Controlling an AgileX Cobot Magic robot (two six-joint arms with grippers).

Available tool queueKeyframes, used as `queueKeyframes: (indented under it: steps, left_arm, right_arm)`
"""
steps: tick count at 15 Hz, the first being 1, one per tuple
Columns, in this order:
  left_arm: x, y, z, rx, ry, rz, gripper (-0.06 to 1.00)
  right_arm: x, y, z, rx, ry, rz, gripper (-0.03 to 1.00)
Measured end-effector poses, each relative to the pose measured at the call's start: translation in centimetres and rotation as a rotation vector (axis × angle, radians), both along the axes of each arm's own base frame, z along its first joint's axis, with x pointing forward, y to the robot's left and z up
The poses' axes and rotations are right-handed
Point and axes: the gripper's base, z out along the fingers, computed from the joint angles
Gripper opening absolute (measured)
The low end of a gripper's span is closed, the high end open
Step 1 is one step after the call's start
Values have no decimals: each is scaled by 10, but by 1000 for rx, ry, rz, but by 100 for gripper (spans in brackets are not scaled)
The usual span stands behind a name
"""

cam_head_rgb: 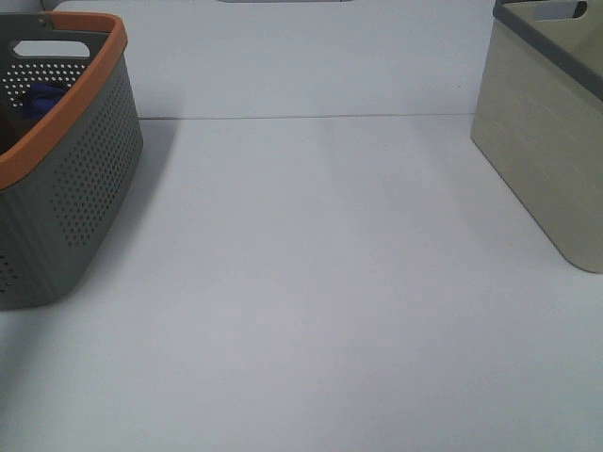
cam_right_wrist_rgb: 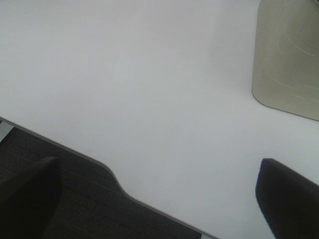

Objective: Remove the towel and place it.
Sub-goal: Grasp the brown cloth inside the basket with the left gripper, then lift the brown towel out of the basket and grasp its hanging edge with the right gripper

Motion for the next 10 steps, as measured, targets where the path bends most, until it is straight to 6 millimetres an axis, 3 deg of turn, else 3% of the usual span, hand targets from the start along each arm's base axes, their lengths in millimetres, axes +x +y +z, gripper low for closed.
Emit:
queueKeyframes:
  steps: [4,7,8,10]
  left_arm:
    - [-47,-7,61,-49,-87,-8,0]
    - [-76,-8,91,-50,-143,-15,0]
    - [-95,-10,111,-49,-203,-18,0]
    - [-110,-10,124,-51,-247,-20,0]
  right_arm:
    - [0,0,0,0,0,0,95]
    - [0,0,0,0,0,0,95]
    - [0,0,0,0,0,0,95]
    - [0,0,0,0,0,0,95]
